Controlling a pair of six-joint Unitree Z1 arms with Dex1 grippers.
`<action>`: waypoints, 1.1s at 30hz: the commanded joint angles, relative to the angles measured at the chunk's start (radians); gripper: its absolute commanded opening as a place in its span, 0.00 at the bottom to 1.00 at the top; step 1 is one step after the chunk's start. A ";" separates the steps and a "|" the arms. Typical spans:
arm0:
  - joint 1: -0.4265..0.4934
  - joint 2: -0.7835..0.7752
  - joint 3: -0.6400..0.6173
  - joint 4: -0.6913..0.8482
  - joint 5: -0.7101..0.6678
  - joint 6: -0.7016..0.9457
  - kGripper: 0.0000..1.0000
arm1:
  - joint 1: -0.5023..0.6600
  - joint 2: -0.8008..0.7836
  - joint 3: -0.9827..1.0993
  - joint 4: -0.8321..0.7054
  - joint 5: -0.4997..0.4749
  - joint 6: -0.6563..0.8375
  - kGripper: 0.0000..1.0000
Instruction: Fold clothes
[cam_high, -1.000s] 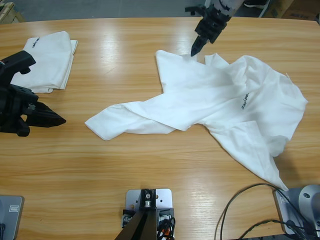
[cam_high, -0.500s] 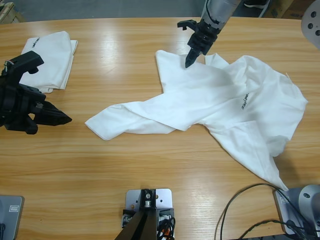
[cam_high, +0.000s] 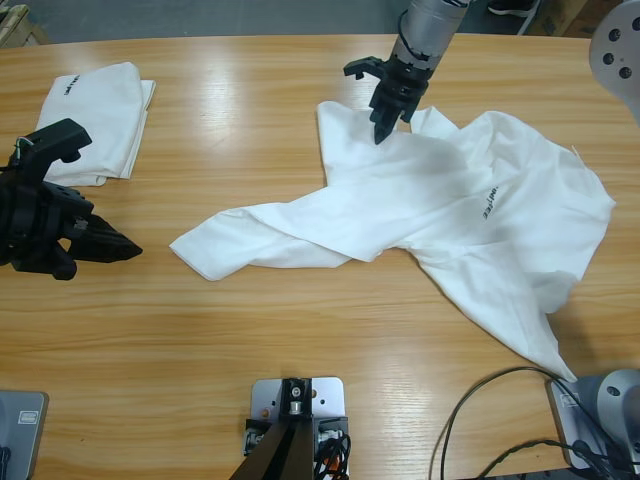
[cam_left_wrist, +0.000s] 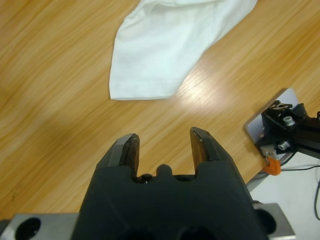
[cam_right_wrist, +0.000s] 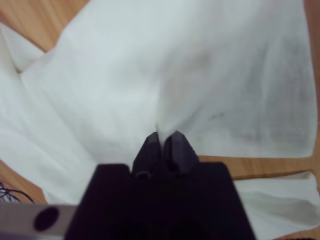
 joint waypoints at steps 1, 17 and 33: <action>0.011 0.004 0.045 -0.016 -0.018 0.001 0.39 | 0.021 -0.028 -0.056 0.021 0.020 -0.002 0.00; 0.011 -0.027 0.088 -0.041 -0.054 -0.026 0.39 | 0.111 -0.318 -0.051 -0.106 0.508 0.099 0.00; 0.011 -0.036 0.128 -0.057 -0.076 -0.026 0.45 | 0.060 -0.125 -0.035 0.066 -0.365 0.322 1.00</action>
